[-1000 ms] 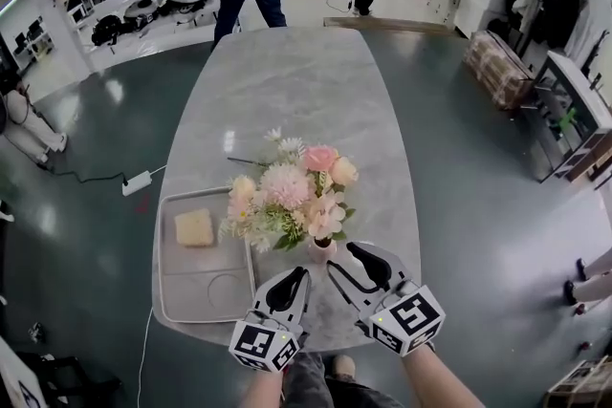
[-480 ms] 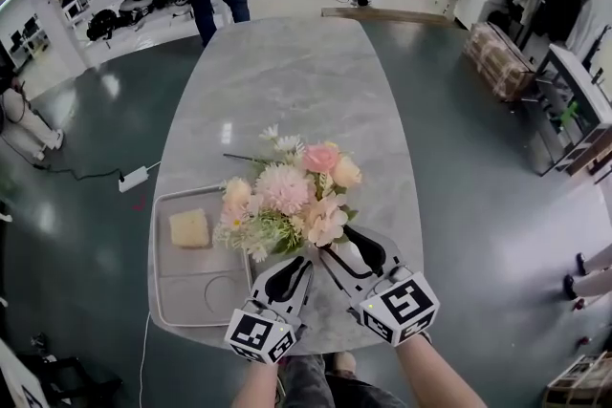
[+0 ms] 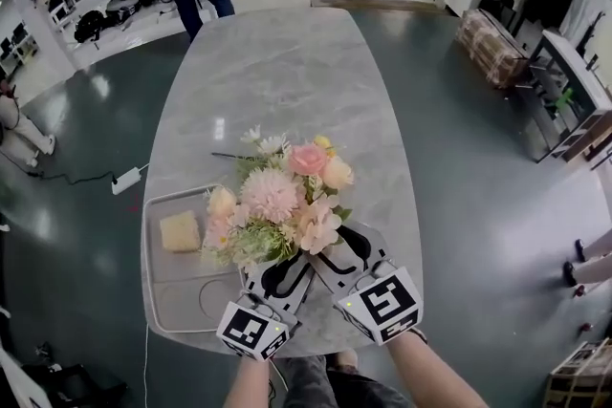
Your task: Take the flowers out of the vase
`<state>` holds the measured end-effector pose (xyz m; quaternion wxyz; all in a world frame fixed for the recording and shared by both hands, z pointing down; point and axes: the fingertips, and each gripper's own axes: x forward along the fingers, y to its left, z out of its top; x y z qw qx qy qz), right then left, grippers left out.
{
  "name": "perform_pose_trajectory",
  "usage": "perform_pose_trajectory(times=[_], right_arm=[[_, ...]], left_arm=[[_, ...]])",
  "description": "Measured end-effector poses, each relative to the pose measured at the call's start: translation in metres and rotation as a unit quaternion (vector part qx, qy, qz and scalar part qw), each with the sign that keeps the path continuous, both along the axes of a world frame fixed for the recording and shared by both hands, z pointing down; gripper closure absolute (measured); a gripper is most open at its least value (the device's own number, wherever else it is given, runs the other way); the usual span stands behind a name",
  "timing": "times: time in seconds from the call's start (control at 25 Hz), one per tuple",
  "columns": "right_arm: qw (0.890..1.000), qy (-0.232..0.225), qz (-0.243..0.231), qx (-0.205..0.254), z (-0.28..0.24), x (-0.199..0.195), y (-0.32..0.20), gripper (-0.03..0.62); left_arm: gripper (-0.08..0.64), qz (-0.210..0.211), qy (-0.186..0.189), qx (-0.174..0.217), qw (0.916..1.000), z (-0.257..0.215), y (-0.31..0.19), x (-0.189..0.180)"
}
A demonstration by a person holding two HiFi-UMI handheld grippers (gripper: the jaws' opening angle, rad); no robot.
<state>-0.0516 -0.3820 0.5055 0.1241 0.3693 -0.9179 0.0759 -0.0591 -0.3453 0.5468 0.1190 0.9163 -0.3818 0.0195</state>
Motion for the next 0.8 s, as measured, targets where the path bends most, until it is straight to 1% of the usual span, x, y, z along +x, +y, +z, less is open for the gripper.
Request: perform_pose_trajectory(times=[0.32, 0.52, 0.64, 0.8], right_arm=[[1.000, 0.019, 0.012, 0.005, -0.001, 0.003, -0.004, 0.397], [0.999, 0.028, 0.016, 0.017, 0.000, 0.006, -0.003, 0.485], [0.999, 0.024, 0.013, 0.018, 0.000, 0.001, -0.003, 0.512], [1.000, 0.003, 0.009, 0.018, -0.009, 0.007, -0.006, 0.528]], left_arm=[[0.459, 0.005, 0.005, 0.004, 1.0000, -0.001, -0.001, 0.010], [0.459, 0.004, 0.009, 0.002, 0.9999, -0.002, -0.001, 0.010], [0.459, 0.001, 0.013, 0.001, 0.9999, -0.001, -0.002, 0.003], [0.459, 0.000, 0.018, -0.002, 0.9998, -0.004, -0.003, 0.008]])
